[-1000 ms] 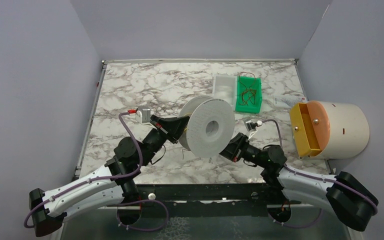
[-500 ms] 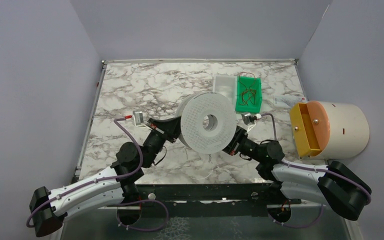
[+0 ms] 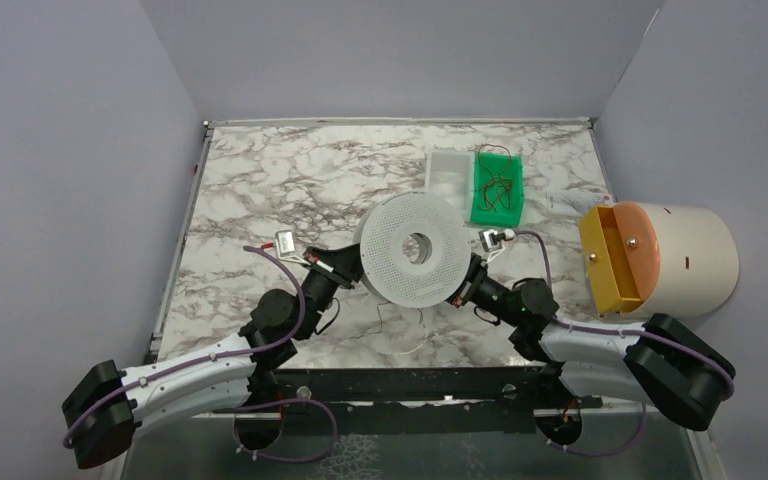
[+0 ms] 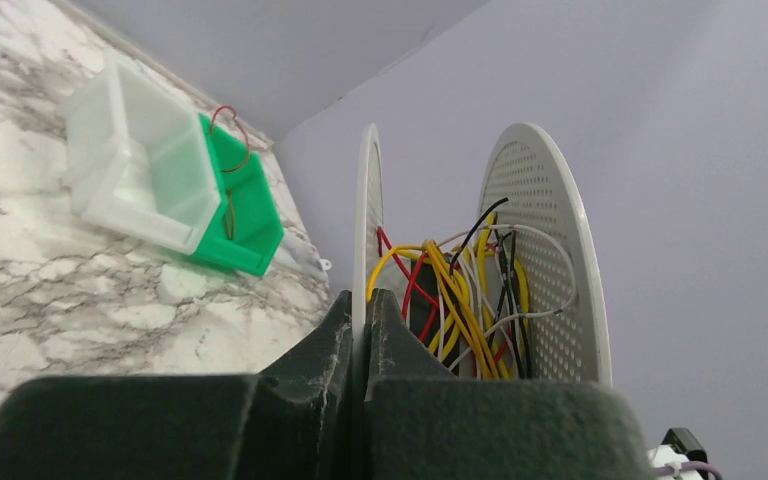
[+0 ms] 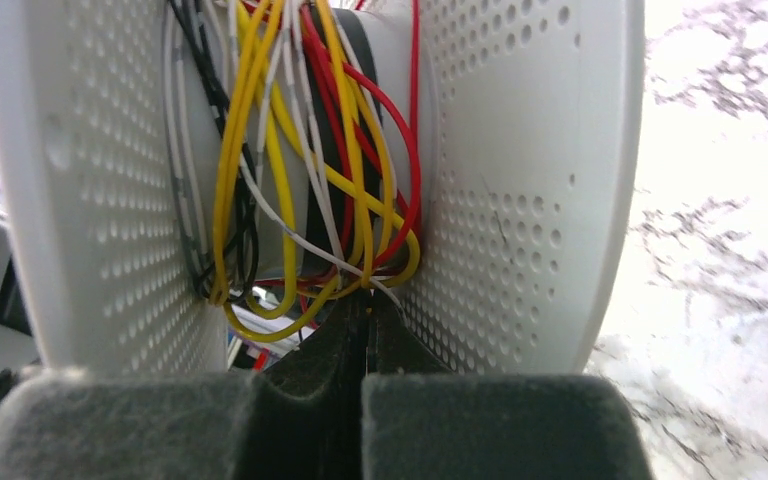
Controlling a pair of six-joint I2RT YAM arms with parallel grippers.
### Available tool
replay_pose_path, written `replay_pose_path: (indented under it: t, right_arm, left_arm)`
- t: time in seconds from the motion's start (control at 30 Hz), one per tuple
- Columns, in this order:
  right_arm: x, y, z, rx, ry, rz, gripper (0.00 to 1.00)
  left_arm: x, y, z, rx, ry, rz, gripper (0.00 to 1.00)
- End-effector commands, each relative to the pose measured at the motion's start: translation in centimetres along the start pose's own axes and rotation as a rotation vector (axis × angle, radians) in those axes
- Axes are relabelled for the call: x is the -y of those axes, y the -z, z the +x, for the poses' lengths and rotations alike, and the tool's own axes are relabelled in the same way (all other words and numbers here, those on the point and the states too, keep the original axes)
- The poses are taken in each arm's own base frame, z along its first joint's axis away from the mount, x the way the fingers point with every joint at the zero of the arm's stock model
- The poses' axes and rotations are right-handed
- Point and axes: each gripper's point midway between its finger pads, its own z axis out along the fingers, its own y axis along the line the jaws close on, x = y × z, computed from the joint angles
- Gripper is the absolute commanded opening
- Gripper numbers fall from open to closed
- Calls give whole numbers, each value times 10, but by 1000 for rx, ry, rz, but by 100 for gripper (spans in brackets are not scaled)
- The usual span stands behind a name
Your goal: Wrap the cables
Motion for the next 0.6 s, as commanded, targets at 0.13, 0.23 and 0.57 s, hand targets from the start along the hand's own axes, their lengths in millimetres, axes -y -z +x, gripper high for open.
replay_pose_path:
  t: [0.13,0.23,0.57]
  right_arm:
    - [42,2,4,43,-37,121,1]
    - [60,10,13,26,-58,175,1]
    - [107,26,31,14,-126,320,1]
  left_arm:
    - [-66,24,43,-124,1,-149,0]
    - [-81,31,50,-145,0,-182,0]
    - [-130,51,80,-243,-13,-313,0]
